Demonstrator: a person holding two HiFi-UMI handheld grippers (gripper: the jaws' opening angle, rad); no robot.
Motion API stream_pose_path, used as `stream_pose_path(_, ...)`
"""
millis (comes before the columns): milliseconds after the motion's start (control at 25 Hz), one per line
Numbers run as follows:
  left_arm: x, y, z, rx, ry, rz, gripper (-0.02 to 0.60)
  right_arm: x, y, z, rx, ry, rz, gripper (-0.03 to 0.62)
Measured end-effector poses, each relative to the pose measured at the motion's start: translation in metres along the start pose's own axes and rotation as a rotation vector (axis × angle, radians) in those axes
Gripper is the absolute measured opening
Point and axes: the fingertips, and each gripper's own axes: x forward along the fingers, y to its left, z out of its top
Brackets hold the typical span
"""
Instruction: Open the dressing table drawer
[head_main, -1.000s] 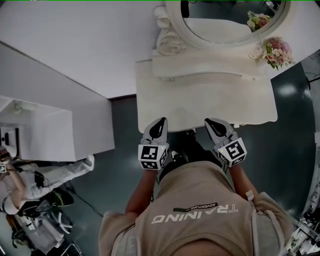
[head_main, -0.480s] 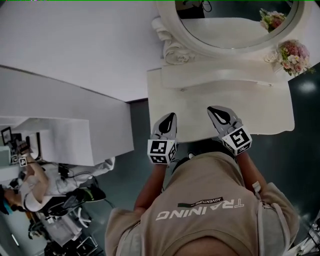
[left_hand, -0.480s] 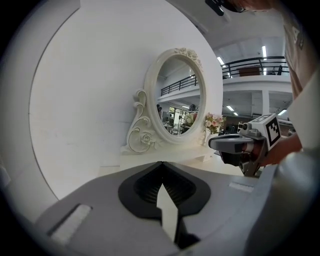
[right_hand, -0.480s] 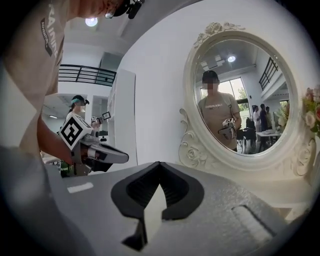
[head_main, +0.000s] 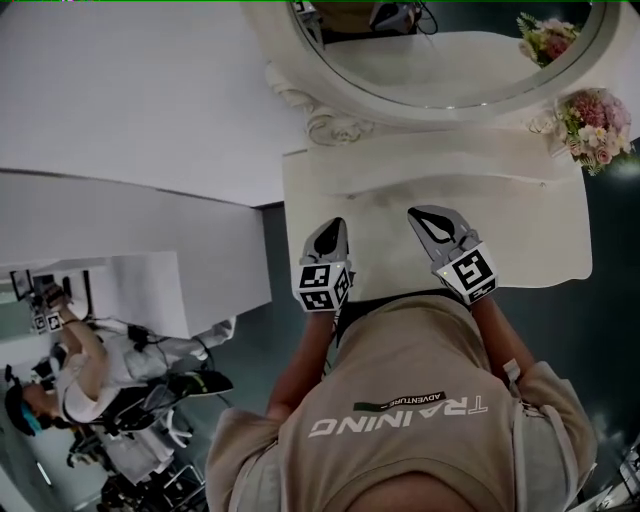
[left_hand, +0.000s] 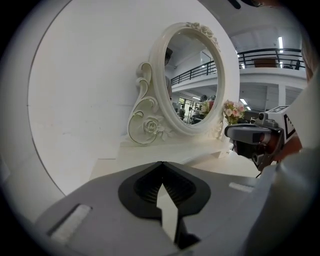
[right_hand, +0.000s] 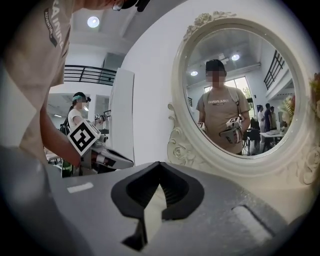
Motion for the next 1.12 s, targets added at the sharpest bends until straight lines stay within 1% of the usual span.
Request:
stream_pose_path(200, 0.023, 0.005, -0.016, -0.013, 0.050, 0.021, 0.018, -0.001, -0.011, -0.006, 0.029, 0.012, 0.001, 0.003)
stream_pose_path(400, 0.043, 0.012, -0.038, -0.027, 0.115, 0.027, 0.018, -0.001, -0.012, -0.009, 0.034, 0.017, 0.005, 0.003)
stream_pose_path(640, 0.063, 0.021, -0.060, -0.060, 0.186, 0.039, 0.020, -0.006, -0.022, -0.017, 0.046, 0.028, -0.022, 0.003)
stream_pose_path(720, 0.070, 0.023, -0.068, -0.075, 0.219, 0.031, 0.089, -0.008, -0.024, -0.020, 0.050, 0.036, -0.030, 0.003)
stream_pose_path(760, 0.073, 0.025, -0.072, -0.083, 0.233, 0.032, 0.107, -0.010, -0.025, -0.021, 0.053, 0.043, -0.033, 0.003)
stream_pose_path(1000, 0.094, 0.033, -0.084, -0.098, 0.275, 0.071, 0.132, -0.018, -0.038, -0.035, 0.078, 0.081, -0.049, 0.003)
stream_pose_path(1120, 0.105, 0.039, -0.088, -0.128, 0.281, 0.090, 0.141, -0.023, -0.042, -0.042, 0.094, 0.098, -0.049, 0.003)
